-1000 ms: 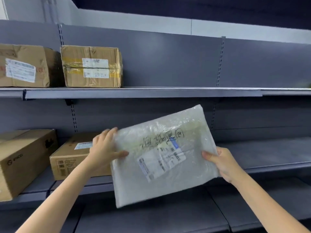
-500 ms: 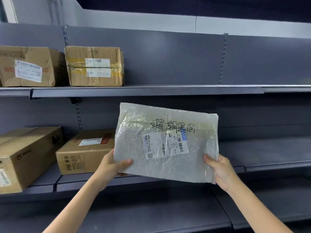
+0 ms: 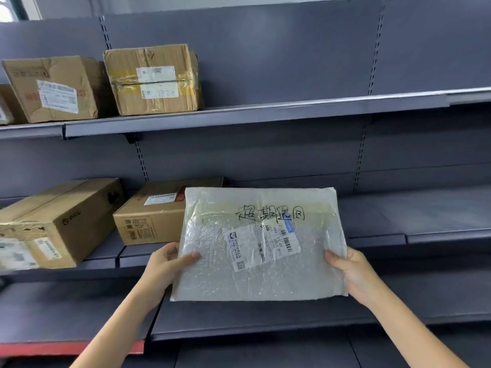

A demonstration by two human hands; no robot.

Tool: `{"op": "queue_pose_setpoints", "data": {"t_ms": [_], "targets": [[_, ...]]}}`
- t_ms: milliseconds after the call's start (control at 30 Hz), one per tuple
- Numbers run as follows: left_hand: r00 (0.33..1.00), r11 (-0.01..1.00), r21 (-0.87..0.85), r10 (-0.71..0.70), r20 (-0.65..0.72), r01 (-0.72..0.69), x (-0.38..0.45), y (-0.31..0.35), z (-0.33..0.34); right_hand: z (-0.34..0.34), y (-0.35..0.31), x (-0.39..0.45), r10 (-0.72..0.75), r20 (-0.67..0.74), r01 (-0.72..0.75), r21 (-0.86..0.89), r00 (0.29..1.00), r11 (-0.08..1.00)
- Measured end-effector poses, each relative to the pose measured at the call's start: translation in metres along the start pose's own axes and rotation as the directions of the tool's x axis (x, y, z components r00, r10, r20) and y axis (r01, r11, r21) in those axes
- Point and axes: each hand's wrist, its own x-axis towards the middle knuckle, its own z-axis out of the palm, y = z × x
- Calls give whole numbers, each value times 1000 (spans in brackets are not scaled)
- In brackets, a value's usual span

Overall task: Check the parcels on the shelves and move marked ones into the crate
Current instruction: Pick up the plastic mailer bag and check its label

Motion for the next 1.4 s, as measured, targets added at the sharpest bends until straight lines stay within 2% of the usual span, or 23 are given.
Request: {"op": "queue_pose_setpoints", "data": {"t_ms": [67,200,333,433,500,567,667,767,833,900,967,1033,1133,1200,1300,1333,1400], "targets": [[999,1000,-7,-30,13,30,-11,-7,-2,-3,14,-1,67,29,-67,7,997,998],[981,984,-25,-175,78,177,-30,-27,-2,-2,43,-10,230,80,-232,10,970,973],[954,949,-94,-301,12,301,-39,-62,-11,0,70,-22,354,39,-355,18,934,935],[918,906,-171,-396,-20,387,-45,-87,-26,8,81,-37,381,75,-388,198,921,900],[895,869,-256,-445,-25,424,-46,-107,-34,14,86,-47,360,53,-351,385,932,853],[871,818,-350,-492,-13,457,-48,-128,-37,23,96,-54,338,-2,-292,497,941,817],[858,746,-466,-510,60,476,-56,-157,-27,58,129,-66,424,-27,-360,481,905,800],[805,660,-502,-575,142,560,-68,-178,-18,124,173,-78,552,-32,-489,423,833,763],[776,627,-501,-610,160,596,-74,-186,-27,164,198,-79,592,-91,-503,433,801,748],[756,623,-480,-638,146,618,-73,-195,-53,190,219,-76,598,-215,-488,402,772,775],[734,621,-457,-670,111,637,-65,-204,-91,202,233,-72,581,-279,-481,355,764,802],[738,648,-427,-671,71,631,-51,-213,-129,205,237,-71,559,-299,-484,292,773,825],[750,683,-373,-659,54,628,-32,-219,-162,191,232,-72,547,-225,-513,194,807,836],[726,695,-220,-674,132,685,-30,-220,-167,177,232,-72,584,-192,-563,157,789,812],[614,697,177,-703,359,695,-44,-231,-158,160,248,-78,602,-268,-593,123,752,796],[587,696,261,-710,390,669,-52,-236,-151,155,254,-80,602,-310,-594,130,736,794],[610,686,278,-726,317,672,-67,-257,-136,146,270,-88,585,-385,-591,115,714,798]]}}
